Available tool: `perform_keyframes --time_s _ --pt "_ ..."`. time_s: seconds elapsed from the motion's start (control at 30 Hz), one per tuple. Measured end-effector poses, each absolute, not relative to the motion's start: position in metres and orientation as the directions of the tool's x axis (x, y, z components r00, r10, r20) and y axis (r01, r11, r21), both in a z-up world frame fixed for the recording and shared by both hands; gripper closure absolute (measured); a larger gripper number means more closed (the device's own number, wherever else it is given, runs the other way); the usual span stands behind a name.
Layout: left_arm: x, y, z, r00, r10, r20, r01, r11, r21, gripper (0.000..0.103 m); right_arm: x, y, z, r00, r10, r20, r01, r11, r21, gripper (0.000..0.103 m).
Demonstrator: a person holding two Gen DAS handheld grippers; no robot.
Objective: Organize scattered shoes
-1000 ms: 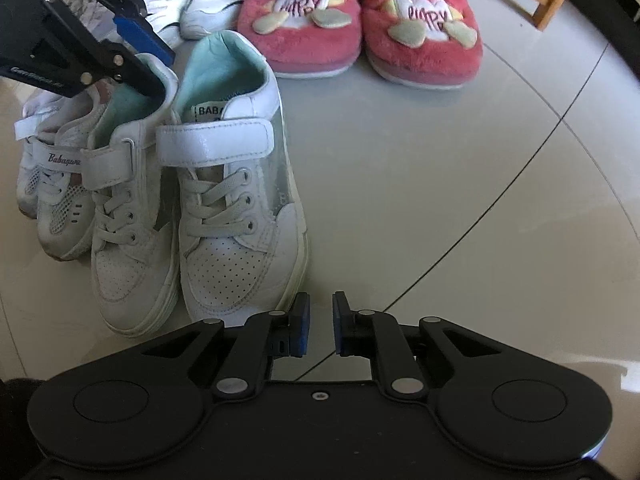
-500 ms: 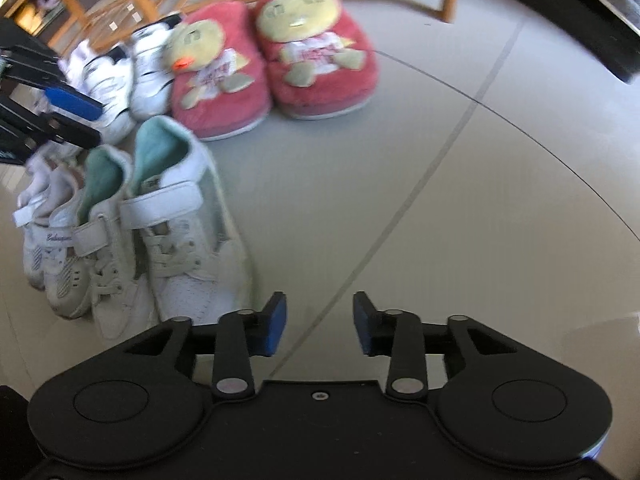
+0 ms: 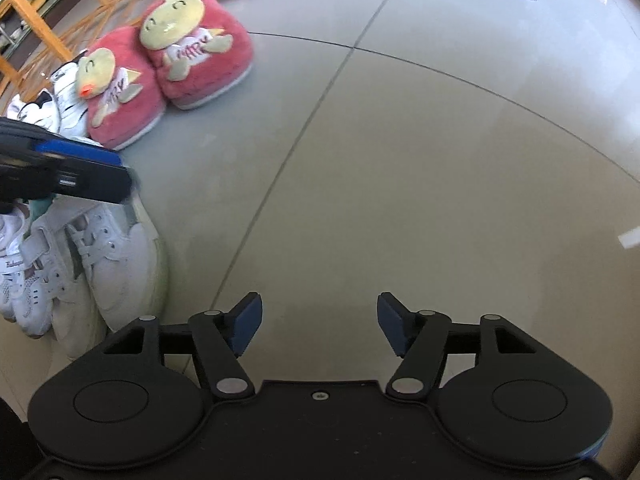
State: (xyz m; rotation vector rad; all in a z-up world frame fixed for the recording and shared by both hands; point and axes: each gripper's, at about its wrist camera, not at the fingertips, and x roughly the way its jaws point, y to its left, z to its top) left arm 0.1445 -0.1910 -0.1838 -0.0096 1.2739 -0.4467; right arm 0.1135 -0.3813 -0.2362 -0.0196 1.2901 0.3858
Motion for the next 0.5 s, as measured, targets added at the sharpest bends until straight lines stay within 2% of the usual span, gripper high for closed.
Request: perform_keyframes --time_s 0.13,0.17,0.23,0.33,0.5 --pt "0.142 -0.196 -0.208 0.178 -0.303 -0.936 0.277 0.928 -0.248 0.071 0.108 -0.387 -0.239 0.222 0.268 -0.937 -0.294 0.935 0.198 0.034" --pt "0.140 -0.195 -0.213 0.173 -0.288 -0.942 0.272 0.933 -0.235 0.076 0.108 -0.388 -0.240 0.222 0.266 -0.938 -0.293 0.936 0.196 0.034" --pt "0.138 -0.197 -0.216 0.172 -0.258 -0.951 0.297 0.934 -0.200 0.080 0.106 -0.391 -0.243 0.222 0.260 -0.940 -0.287 0.938 0.192 0.034" --pt "0.137 -0.202 -0.220 0.155 -0.217 -0.964 0.333 0.930 -0.156 0.080 0.108 -0.395 -0.244 0.224 0.259 -0.940 -0.275 0.942 0.194 0.033" --pt "0.138 -0.204 -0.232 0.123 -0.269 -0.955 0.253 0.939 -0.231 0.080 0.111 -0.399 -0.245 0.225 0.251 -0.942 -0.260 0.947 0.190 0.032"
